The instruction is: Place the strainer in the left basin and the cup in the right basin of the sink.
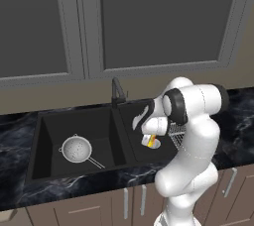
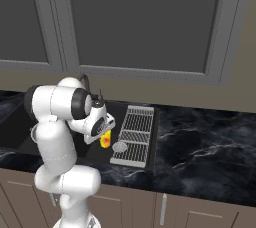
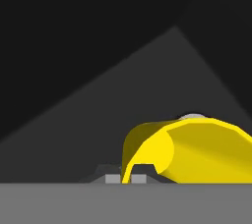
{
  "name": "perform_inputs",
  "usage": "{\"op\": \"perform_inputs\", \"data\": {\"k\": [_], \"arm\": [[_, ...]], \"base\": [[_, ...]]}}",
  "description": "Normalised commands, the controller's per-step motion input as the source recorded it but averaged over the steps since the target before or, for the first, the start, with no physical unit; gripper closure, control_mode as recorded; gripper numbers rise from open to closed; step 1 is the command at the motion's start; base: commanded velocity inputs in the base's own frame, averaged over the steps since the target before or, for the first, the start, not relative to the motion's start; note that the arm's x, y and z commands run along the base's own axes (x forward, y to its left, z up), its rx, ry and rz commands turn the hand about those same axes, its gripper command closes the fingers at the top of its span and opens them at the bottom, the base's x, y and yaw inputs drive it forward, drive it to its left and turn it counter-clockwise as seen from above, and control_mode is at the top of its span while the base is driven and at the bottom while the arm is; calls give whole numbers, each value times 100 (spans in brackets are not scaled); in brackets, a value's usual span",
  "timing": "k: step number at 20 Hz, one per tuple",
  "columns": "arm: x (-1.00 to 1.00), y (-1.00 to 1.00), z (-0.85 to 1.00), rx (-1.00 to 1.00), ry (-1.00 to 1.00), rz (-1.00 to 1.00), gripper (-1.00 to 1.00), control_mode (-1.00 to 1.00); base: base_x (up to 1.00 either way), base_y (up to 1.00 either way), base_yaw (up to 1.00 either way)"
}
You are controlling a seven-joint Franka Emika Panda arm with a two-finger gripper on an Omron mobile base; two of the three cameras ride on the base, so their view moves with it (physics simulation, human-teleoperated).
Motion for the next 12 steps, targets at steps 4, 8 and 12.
{"op": "perform_inputs", "data": {"k": [4, 8, 12], "arm": [[24, 3, -26, 0, 0, 6, 100, -100], [23, 6, -29, -1, 0, 3, 100, -100], [19, 1, -28, 0, 0, 1, 100, -100]], "base": [[0, 0, 0], [0, 0, 0], [0, 0, 0]]}}
